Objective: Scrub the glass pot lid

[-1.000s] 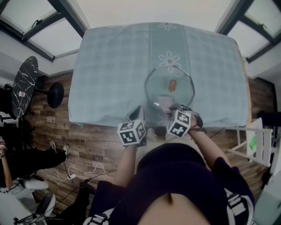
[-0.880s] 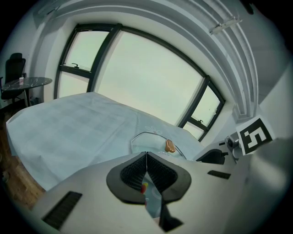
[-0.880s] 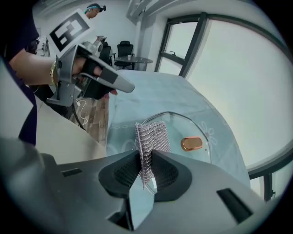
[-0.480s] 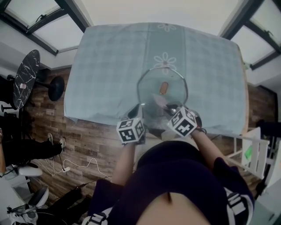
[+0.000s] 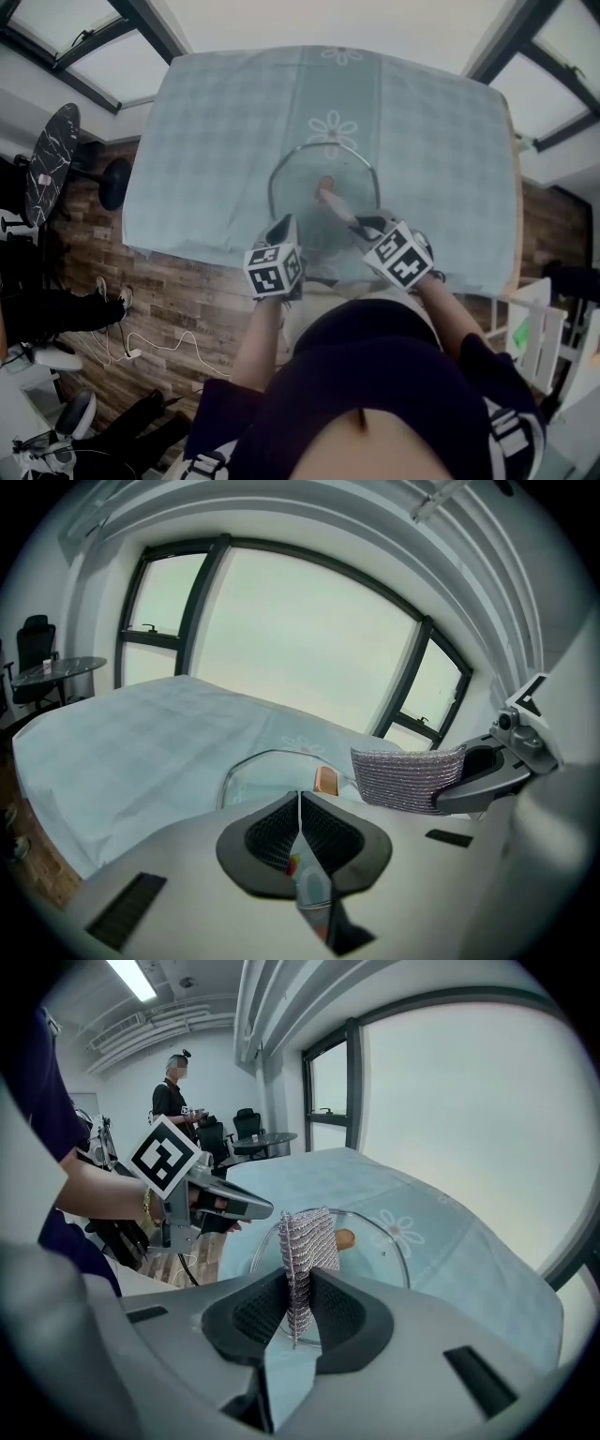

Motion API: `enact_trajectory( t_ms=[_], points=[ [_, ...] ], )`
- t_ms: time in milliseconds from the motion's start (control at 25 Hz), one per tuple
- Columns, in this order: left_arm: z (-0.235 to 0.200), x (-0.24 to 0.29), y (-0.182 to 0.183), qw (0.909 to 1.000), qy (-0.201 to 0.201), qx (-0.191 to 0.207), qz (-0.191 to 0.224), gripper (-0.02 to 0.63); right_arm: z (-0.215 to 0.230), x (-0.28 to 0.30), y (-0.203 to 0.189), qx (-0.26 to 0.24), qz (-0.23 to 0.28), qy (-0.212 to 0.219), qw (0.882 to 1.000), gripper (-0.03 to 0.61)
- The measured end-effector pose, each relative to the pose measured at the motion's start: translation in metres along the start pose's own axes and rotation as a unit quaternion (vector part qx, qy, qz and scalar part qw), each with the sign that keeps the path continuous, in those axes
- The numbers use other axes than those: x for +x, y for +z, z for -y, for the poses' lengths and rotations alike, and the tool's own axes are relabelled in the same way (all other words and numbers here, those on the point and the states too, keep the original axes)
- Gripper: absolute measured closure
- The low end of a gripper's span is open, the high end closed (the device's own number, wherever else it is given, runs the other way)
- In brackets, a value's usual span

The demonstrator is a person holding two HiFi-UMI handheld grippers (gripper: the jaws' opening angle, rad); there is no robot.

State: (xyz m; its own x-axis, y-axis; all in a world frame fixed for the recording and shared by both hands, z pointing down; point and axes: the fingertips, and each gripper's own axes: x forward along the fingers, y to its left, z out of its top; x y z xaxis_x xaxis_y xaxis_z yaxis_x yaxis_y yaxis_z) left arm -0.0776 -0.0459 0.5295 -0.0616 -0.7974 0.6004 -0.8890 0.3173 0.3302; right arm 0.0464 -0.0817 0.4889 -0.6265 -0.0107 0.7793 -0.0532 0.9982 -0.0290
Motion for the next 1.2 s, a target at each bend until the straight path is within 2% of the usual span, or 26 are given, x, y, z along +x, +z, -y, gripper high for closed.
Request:
enact_trajectory(
  t_ms=[280, 560, 720, 1200],
  points=[
    [0.025, 0.029, 0.006, 0.9996, -0.021, 0.017, -0.008, 0.598, 0.03, -0.01, -0.016, 0.037, 0.022, -0.011, 0.999, 0.502],
    [0.047, 0.06, -0.001, 0.9965, -0.045, 0.06, -0.037, 0.441, 0.043, -0.007, -0.04, 0.036, 0.007, 0.003, 0.999, 0.501],
    [0.048, 0.078, -0.001, 0.9934, -0.032, 0.097, -0.052, 0.382, 0.055, -0.009, -0.044, 0.037, 0.008, 0.008, 0.999, 0.502],
    [0.043, 0.118, -0.003, 0.9836, 0.008, 0.158, -0.087, 0.357, 0.078, -0.011, -0.05, 0.059, 0.011, 0.016, 0.998, 0.502]
  ],
)
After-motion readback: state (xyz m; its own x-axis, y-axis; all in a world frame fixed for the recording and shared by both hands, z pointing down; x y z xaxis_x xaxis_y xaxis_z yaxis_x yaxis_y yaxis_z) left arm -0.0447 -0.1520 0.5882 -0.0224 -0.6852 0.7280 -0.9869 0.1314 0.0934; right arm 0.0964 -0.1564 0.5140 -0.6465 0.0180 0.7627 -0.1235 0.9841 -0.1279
